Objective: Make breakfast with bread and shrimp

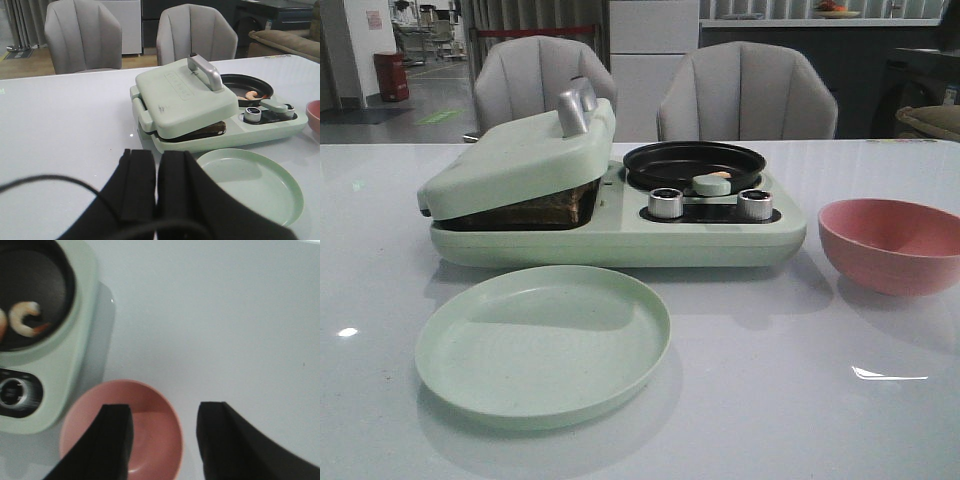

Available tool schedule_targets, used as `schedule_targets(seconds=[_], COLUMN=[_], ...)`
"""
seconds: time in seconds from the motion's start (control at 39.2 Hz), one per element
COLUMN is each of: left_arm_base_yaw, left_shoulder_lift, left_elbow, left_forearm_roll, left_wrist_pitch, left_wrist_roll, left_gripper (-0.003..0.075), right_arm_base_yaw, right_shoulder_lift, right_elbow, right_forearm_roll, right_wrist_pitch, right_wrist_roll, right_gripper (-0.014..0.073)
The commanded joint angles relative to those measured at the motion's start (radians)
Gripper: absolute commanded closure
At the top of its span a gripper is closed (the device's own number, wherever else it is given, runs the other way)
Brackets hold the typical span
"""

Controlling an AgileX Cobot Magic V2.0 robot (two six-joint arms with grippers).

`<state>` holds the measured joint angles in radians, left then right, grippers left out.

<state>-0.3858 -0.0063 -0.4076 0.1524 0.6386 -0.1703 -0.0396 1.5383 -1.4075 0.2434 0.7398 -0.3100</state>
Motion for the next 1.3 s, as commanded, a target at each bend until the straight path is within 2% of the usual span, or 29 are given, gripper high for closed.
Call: schedule_targets(seconds=[0.0, 0.15, 0.31, 0.66, 1.07, 1.28], left_arm_base_yaw=[-0.006, -0.006, -0.006, -0.006, -0.006, -0.006], left_shoulder_lift=[-0.005, -0.005, -0.005, -0.005, -0.005, -0.005], left_elbow=[-0.023, -0.023, -0.023, -0.023, -0.023, -0.023], left_forearm_roll=[-0.003, -0.003, -0.003, -0.003, -0.003, -0.003], left_wrist_pitch=[-0.075, -0.075, -0.075, -0.075, -0.075, -0.075], left_wrist_roll=[-0.010, -0.010, -0.010, -0.010, -0.010, -0.010], left_gripper=[0.0606, 0.0606, 0.0606, 0.0606, 0.0606, 0.0606], right_arm_base_yaw=[0.051, 0.102, 0.121, 0.222, 0.250, 0.250], right_shoulder_lift=[-0.144, -0.277, -0.437, -0.860, -1.381, -1.451], right_elbow=[0.042, 0.164, 0.334, 0.728, 1.107, 1.190], right_forearm_roll=[0.026, 0.032, 0.084, 0.086, 0.087, 0.088], right_wrist_pitch=[-0.109, -0.174, -0.316, -0.590, -0.593, -0.588], right_wrist_roll=[-0.027, -0.027, -0.027, -0.027, -0.027, -0.027], right_gripper=[0.0174, 0.0174, 0.0174, 0.0174, 0.0174, 0.0174])
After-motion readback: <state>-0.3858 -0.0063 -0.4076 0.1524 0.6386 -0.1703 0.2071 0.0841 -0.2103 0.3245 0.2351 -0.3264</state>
